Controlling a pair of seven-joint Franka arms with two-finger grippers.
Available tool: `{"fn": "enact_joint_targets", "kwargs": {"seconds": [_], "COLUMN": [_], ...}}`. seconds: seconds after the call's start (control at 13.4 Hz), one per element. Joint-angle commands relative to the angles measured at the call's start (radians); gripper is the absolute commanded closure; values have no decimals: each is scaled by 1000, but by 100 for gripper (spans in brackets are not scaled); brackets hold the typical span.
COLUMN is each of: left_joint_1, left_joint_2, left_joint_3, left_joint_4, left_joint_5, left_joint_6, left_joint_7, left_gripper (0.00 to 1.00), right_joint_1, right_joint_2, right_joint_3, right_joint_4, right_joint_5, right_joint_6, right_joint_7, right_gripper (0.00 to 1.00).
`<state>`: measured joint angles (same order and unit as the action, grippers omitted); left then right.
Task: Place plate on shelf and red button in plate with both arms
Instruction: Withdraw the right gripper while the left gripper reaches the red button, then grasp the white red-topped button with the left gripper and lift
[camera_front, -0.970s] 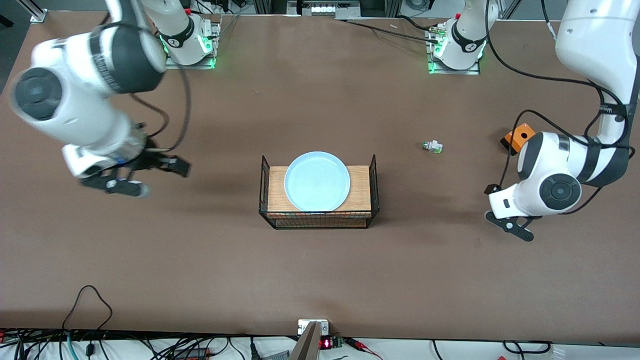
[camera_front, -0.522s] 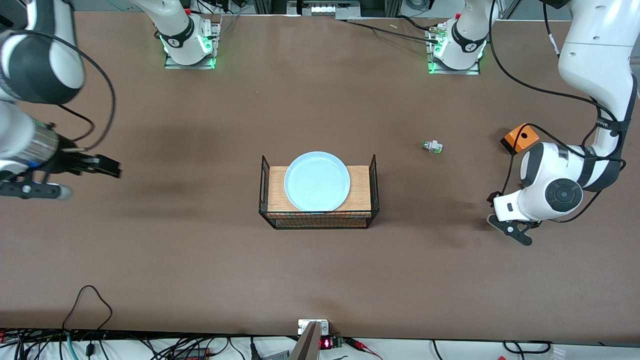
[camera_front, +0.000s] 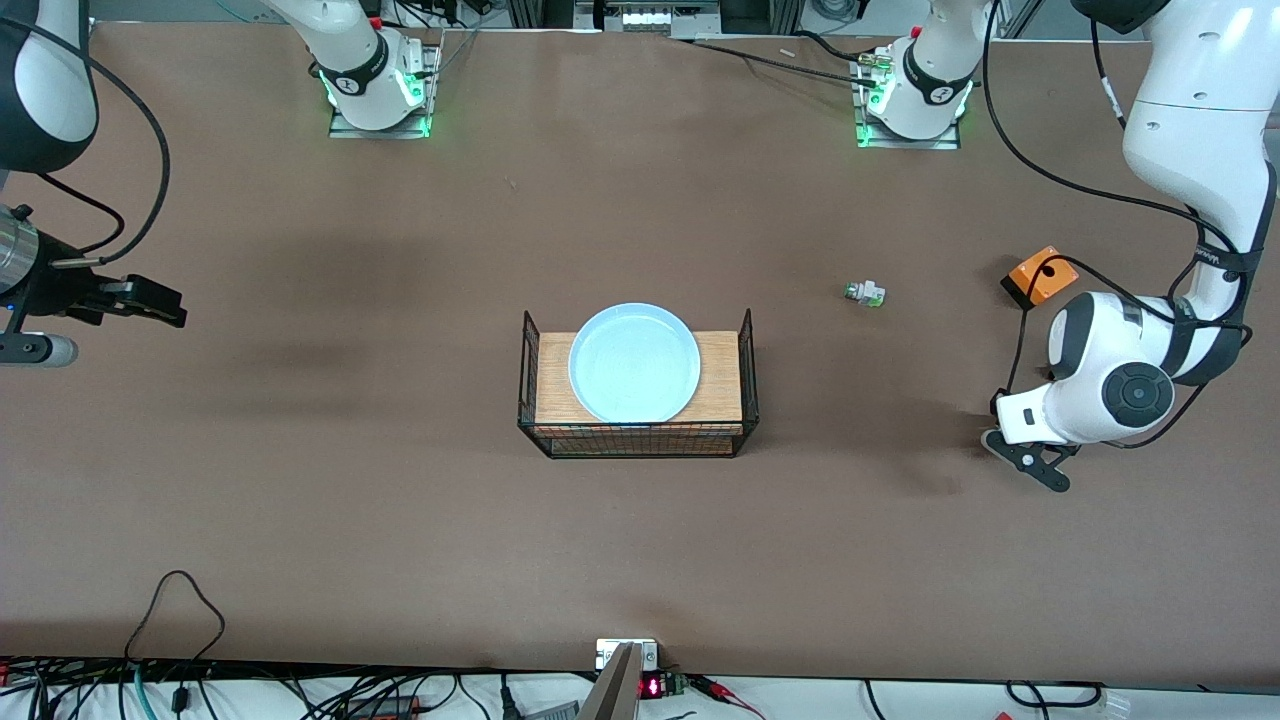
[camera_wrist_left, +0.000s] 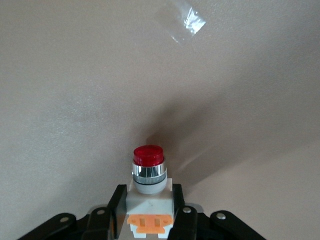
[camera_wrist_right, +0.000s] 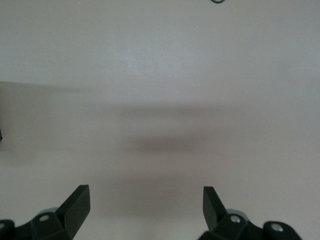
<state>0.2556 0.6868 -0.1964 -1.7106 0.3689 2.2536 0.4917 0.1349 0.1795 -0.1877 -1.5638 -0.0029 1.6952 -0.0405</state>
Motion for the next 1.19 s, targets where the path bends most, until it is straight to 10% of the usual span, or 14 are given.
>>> {"fn": "enact_joint_targets", "kwargs": {"seconds": [0.0, 0.3, 0.75, 1.12], "left_joint_1": [13, 13, -10, -13], "left_joint_2": [11, -18, -64, -66], "left_joint_3": [-9, -18, -123, -315], "left_joint_4": [-3, 17, 282, 402], "left_joint_5": [22, 6, -240, -373], "left_joint_6": [9, -69, -602, -768], "left_joint_7": [13, 4, -83, -390], "left_gripper": [82, 89, 89, 89], "right_joint_1": [-12, -8, 9, 15], "right_joint_2": [-103, -100, -81, -89], "right_joint_3": [16, 19, 19, 19], "right_joint_4": [-140, -73, -56, -36], "right_joint_5": [-5, -6, -5, -9], "right_joint_6": [69, -17, -17, -22], "right_joint_7": [13, 14, 13, 7], "right_gripper": [0, 0, 0, 0]}}
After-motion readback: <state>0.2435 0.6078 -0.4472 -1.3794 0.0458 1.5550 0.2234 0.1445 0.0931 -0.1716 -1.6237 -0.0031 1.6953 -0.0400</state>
